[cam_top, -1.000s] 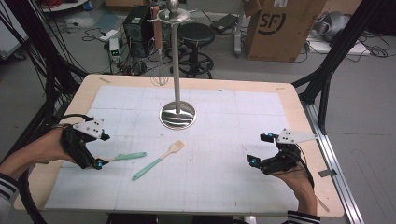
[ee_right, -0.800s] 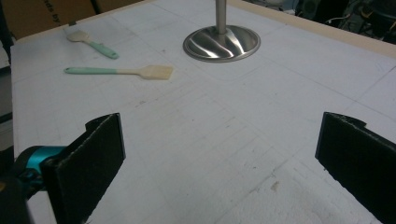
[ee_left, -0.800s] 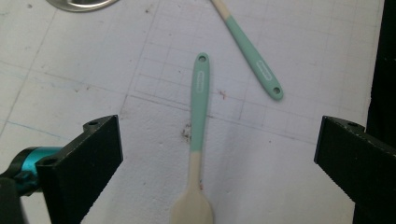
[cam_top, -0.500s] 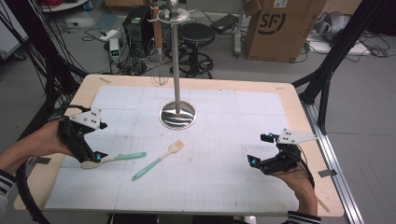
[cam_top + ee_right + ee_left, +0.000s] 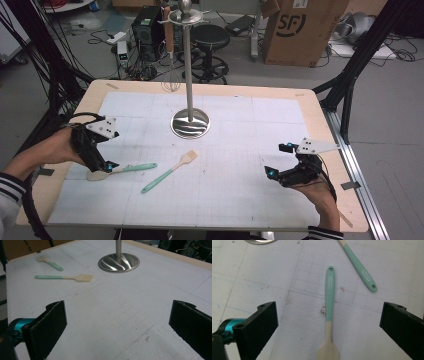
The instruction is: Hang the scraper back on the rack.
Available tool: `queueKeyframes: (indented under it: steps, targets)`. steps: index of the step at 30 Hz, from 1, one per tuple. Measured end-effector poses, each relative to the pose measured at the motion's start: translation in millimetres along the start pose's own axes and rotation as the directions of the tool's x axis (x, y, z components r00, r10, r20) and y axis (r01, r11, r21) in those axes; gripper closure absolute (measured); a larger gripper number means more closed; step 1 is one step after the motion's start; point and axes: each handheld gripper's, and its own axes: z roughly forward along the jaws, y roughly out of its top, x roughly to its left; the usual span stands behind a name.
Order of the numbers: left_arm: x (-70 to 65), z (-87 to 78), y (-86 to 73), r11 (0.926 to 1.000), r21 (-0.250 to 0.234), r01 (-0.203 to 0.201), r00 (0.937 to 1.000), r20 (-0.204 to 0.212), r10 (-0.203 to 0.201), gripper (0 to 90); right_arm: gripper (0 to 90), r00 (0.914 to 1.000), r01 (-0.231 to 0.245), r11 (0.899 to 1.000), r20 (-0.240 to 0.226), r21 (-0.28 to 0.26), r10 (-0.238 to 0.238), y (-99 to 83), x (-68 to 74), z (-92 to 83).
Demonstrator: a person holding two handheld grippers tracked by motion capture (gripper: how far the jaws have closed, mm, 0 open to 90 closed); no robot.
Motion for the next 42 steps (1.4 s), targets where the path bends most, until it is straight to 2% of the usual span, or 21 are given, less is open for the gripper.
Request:
queueKeyframes:
  steps: [6,8,10,16,18,21,23,25,27,33,42]
  targets:
    - [1.8,14.6,-2.8,0.9997,0.023,0.004,0.9999,0.011,-0.004,2.3,0.1,1.0000,0.001,1.000,-0.001,0.004,-0.001,-0.6,0.5,0.4]
    - [2.6,20.4,-5.9,0.9995,0.026,0.019,0.9996,0.023,-0.019,2.3,0.1,1.0000,0.002,1.000,-0.002,0.005,-0.002,-0.8,0.6,0.5]
    - [1.8,27.0,-8.2,0.9980,0.062,0.012,0.9996,0.024,-0.013,2.3,0.1,1.0000,0.002,1.000,-0.001,0.003,-0.002,-0.8,0.5,-0.1]
    - [2.0,42.4,-15.9,0.9933,0.113,0.021,0.9986,0.045,-0.026,2.3,0.1,1.0000,0.001,1.000,-0.001,0.004,-0.001,-1.3,-0.1,0.2]
    - [2.1,45.3,-17.1,0.9916,0.129,0.012,0.9983,0.055,-0.019,2.5,0.1,1.0000,0.001,1.000,-0.002,0.005,-0.001,-1.2,0.0,0.5]
    - [1.2,50.2,-19.9,0.9908,0.135,0.012,0.9976,0.067,-0.021,9.4,0.1,1.0000,-0.003,1.000,0.001,0.007,0.003,-1.3,-0.2,0.6]
    - [1.3,52.6,-22.7,0.9893,0.146,0.013,0.9955,0.090,-0.026,13.4,0.1,1.0000,-0.002,1.000,0.002,0.009,0.002,-1.5,-0.3,0.6]
    - [1.3,54.9,-25.1,0.9862,0.165,0.013,0.9959,0.086,-0.027,15.9,0.1,1.0000,0.003,1.000,0.002,0.008,-0.003,-1.5,-0.3,0.6]
    - [0.2,57.2,-27.3,0.9867,0.161,0.018,0.9949,0.095,-0.034,18.1,0.1,1.0000,-0.002,1.000,0.002,0.007,0.002,-1.5,0.1,0.6]
    - [0.7,61.2,-27.4,0.9812,0.191,0.024,0.9943,0.098,-0.043,26.7,0.1,1.0000,0.001,1.000,0.002,0.009,-0.001,-1.5,0.8,1.4]
    - [1.8,66.7,-26.8,0.9706,0.235,0.050,0.9925,0.096,-0.075,44.8,0.1,1.0000,0.000,1.000,0.001,0.009,0.000,-1.6,0.4,1.4]
